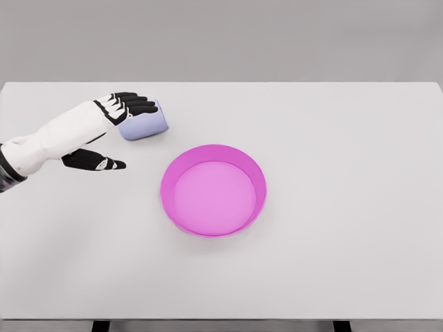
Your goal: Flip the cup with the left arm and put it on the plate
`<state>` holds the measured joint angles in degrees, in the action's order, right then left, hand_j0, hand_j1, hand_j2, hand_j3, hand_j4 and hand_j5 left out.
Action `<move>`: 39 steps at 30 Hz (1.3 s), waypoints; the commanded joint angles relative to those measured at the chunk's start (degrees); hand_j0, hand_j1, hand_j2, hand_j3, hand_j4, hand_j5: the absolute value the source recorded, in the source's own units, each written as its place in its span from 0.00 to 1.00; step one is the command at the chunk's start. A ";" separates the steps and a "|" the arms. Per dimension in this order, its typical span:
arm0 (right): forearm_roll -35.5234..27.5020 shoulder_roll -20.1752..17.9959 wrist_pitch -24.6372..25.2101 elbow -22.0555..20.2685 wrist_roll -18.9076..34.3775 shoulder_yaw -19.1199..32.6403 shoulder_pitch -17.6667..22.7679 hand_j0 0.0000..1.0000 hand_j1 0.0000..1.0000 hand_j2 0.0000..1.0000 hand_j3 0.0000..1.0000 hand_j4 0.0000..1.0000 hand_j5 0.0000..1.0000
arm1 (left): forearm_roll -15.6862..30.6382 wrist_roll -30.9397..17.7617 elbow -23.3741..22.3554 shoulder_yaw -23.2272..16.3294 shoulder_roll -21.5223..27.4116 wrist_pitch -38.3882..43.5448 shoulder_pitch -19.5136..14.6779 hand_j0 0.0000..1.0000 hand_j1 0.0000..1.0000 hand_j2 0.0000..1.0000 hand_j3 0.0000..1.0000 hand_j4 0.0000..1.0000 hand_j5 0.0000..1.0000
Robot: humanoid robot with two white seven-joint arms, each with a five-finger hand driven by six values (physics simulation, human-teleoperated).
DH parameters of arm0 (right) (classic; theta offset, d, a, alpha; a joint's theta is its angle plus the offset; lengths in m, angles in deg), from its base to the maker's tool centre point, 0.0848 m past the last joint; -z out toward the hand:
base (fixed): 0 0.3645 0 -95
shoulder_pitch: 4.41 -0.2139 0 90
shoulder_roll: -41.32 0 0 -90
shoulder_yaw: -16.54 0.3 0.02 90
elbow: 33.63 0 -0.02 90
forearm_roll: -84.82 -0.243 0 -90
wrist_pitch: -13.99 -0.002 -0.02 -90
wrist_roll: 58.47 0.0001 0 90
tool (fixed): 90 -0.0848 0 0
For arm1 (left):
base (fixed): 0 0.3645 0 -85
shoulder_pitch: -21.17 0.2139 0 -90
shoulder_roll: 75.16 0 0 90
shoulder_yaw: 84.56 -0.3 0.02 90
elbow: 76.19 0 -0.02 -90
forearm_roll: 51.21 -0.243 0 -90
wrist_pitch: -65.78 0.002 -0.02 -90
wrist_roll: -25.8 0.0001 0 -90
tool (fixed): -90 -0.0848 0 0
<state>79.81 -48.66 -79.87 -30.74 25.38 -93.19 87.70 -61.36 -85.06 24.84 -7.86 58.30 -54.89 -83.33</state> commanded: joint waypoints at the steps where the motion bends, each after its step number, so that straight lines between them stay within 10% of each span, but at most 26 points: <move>1: -0.17 -0.01 0.08 0.10 0.00 0.40 0.00 1.00 1.00 1.00 1.00 1.00 1.00 | 0.40 0.03 0.05 0.02 0.05 0.09 0.00 1.00 1.00 1.00 1.00 1.00 1.00; 20: -0.08 -0.01 0.08 -0.08 0.00 0.40 0.09 1.00 1.00 1.00 1.00 1.00 1.00 | 0.75 0.56 0.05 -2.08 -3.20 0.44 -0.53 1.00 1.00 1.00 1.00 1.00 1.00; 23: -0.08 -0.01 0.08 -0.08 0.00 0.40 0.09 1.00 1.00 1.00 1.00 1.00 1.00 | 3.03 -4.09 0.05 -2.61 -3.64 12.99 -0.70 1.00 1.00 1.00 1.00 1.00 1.00; 27: -0.08 -0.01 0.08 -0.08 0.08 0.40 0.09 1.00 1.00 1.00 1.00 1.00 1.00 | 14.19 -5.24 -6.89 -15.27 -2.50 22.59 -11.69 1.00 1.00 1.00 1.00 1.00 1.00; 39: -0.08 -0.01 0.08 -0.08 0.00 0.40 0.09 1.00 1.00 1.00 1.00 1.00 1.00 | 8.40 -5.15 -14.72 -14.92 -7.94 36.30 -18.54 1.00 1.00 1.00 1.00 1.00 1.00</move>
<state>79.74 -48.66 -79.79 -30.82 25.38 -92.80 87.70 -52.50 -90.23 10.77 -22.74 51.29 -20.02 -101.88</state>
